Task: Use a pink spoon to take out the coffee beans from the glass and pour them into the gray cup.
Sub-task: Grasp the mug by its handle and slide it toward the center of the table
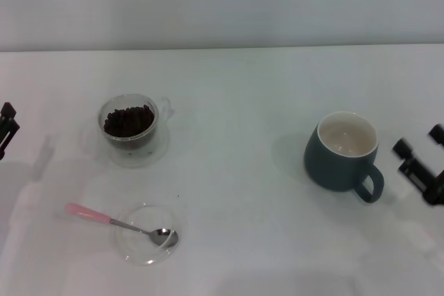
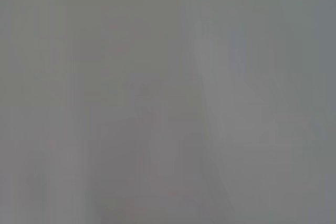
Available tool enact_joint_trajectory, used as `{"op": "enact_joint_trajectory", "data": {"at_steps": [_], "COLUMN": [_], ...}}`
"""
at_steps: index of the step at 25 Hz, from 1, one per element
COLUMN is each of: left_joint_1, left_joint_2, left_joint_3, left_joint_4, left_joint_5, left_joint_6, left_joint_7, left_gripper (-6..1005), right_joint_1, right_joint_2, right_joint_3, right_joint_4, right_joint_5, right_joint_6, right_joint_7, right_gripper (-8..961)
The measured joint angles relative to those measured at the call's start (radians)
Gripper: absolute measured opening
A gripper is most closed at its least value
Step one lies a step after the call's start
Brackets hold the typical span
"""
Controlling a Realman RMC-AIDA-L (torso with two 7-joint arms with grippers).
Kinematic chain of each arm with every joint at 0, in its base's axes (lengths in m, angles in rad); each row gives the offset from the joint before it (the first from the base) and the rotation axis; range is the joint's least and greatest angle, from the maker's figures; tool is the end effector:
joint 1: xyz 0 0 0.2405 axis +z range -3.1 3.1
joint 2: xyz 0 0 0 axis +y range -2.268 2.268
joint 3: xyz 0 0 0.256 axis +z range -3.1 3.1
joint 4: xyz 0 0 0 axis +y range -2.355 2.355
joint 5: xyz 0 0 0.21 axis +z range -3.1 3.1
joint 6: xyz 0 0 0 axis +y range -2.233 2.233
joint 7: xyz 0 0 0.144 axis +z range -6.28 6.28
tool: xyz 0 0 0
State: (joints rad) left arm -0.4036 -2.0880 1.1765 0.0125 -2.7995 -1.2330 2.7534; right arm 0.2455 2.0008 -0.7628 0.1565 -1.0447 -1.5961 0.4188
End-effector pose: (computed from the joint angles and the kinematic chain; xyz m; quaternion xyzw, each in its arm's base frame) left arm -0.3587 0.3039 -0.0055 -0.6877 -0.2902 -0.3147 0.5864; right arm 0.3636 0.2118 -0.0083 -0.7404 0.2648 0.3692 0.4953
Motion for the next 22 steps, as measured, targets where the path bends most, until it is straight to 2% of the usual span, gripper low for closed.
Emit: {"op": "enact_joint_trajectory", "data": {"at_steps": [7, 12, 22], "left_joint_1": [-0.006, -0.02, -0.011], "left_joint_2": [0.002, 0.002, 0.002], "left_joint_3": [0.0, 0.0, 0.0], "left_joint_4": [0.006, 0.006, 0.005], "left_joint_5": [-0.001, 0.0, 0.0], "left_joint_6": [0.004, 0.014, 0.015], "left_joint_7": [0.0, 0.0, 0.001], "left_gripper": [876, 876, 876], "right_joint_1": [-0.016, 0.003, 0.0], "right_joint_2": [-0.002, 0.001, 0.001], "right_joint_3": [-0.378, -0.42, -0.415], "right_joint_4": [-0.09, -0.096, -0.116], "right_joint_5": [-0.008, -0.005, 0.001], "right_joint_6": [-0.071, 0.016, 0.033], "right_joint_7": [0.079, 0.136, 0.148], "right_gripper": [797, 798, 798]}}
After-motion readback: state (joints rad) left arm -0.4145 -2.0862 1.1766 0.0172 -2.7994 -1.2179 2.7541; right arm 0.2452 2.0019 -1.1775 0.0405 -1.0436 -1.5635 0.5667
